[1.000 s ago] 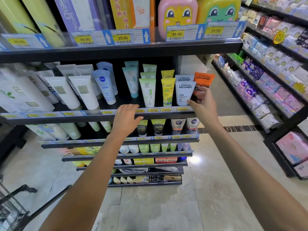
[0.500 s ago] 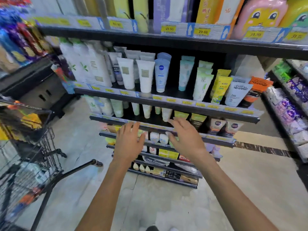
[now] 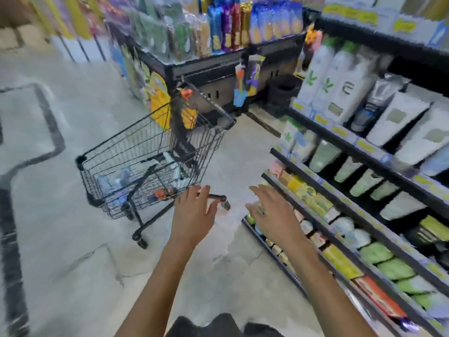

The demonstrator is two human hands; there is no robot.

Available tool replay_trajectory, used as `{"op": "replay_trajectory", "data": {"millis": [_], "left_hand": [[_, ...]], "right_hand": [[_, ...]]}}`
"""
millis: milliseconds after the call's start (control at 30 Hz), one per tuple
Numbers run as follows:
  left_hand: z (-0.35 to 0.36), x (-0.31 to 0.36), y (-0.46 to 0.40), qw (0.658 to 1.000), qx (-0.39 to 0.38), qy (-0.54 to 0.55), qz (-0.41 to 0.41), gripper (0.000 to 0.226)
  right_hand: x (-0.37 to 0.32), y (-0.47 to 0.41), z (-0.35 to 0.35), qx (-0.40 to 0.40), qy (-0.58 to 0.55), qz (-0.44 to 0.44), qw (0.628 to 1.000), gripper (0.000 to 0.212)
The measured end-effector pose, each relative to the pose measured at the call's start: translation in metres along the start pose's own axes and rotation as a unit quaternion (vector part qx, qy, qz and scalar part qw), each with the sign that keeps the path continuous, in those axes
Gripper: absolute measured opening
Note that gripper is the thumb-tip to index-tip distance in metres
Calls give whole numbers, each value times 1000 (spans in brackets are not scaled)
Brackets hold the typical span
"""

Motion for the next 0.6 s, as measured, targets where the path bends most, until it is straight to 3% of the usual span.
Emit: {"op": "replay_trajectory", "data": {"millis": [333,600], "left_hand": [[-50,-155,52,973,28,-15,-227,46],[-50,-228,-17,960,47,-39,-274,42]], "right_hand": [[-146,-108,88,-100,-22,-147,984,50],[-188,-203,137,-156,-36,-188,969,53]]}}
Point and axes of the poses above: each hand's wrist, its own y-axis away from the middle knuckle, its own z-axis out of the palm, x = y × z, the point moved 7 cm from there along -y, towards the middle knuckle, and after that the axes turned 6 degrees about y, right-handed, at the moved point
